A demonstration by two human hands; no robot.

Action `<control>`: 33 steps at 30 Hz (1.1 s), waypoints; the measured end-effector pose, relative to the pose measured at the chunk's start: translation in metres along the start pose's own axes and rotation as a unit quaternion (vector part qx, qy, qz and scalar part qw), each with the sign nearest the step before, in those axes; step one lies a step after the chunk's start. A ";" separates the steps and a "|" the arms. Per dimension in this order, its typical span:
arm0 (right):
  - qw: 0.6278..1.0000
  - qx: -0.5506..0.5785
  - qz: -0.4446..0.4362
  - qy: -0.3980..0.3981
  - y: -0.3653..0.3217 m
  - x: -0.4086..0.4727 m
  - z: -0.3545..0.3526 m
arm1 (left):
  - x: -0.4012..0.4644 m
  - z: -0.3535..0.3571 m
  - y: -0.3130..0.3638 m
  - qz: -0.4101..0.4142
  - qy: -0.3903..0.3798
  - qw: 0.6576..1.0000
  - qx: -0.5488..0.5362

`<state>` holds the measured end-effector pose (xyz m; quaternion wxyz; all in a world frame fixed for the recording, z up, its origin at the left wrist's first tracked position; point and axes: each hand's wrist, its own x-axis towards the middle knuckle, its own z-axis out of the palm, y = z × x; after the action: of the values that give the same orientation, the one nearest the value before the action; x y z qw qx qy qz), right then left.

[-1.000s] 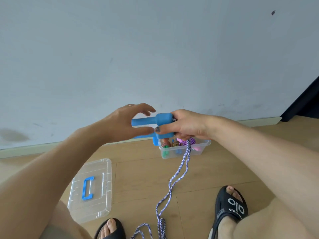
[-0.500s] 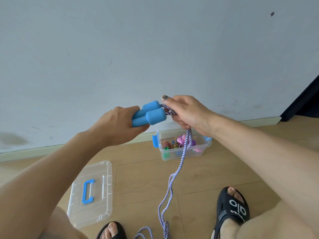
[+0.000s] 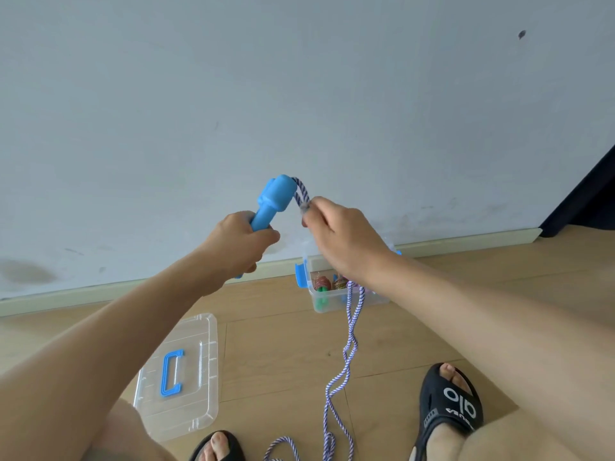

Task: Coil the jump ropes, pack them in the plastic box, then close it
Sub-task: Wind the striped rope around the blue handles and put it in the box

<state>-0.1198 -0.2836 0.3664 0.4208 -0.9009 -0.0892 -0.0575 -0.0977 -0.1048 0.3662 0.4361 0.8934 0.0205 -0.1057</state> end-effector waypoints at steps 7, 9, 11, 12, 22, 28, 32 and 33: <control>0.994 -0.111 -0.003 -0.012 0.014 0.007 -0.006 | 0.001 -0.006 -0.006 -0.031 -0.023 0.999 0.022; 0.990 -0.140 -0.008 -0.031 0.016 0.005 -0.006 | 0.002 -0.008 -0.005 -0.022 -0.026 0.998 0.050; 0.977 -0.204 -0.007 -0.055 0.015 0.002 -0.004 | 0.004 -0.008 -0.003 -0.001 -0.013 0.995 0.104; 0.964 -0.258 -0.009 -0.069 0.013 0.000 -0.002 | 0.004 -0.007 -0.003 0.003 -0.005 0.993 0.118; 0.875 -0.403 -0.138 -0.230 -0.028 -0.016 0.005 | -0.007 0.021 -0.003 0.101 0.025 0.890 0.445; 0.929 -0.284 -0.065 -0.229 -0.023 -0.015 -0.016 | -0.016 0.021 0.003 0.201 0.058 0.823 0.528; 0.926 -0.307 -0.113 -0.190 -0.034 -0.016 -0.023 | -0.023 0.025 0.002 0.251 0.071 0.806 0.532; 0.927 -0.308 -0.129 -0.172 -0.036 -0.015 -0.024 | -0.025 0.026 0.002 0.264 0.066 0.803 0.531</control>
<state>-0.1421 -0.2809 0.4056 0.0897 -0.9631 -0.2531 0.0199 -0.1262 -0.1252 0.3570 -0.0977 0.9611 -0.2463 0.0784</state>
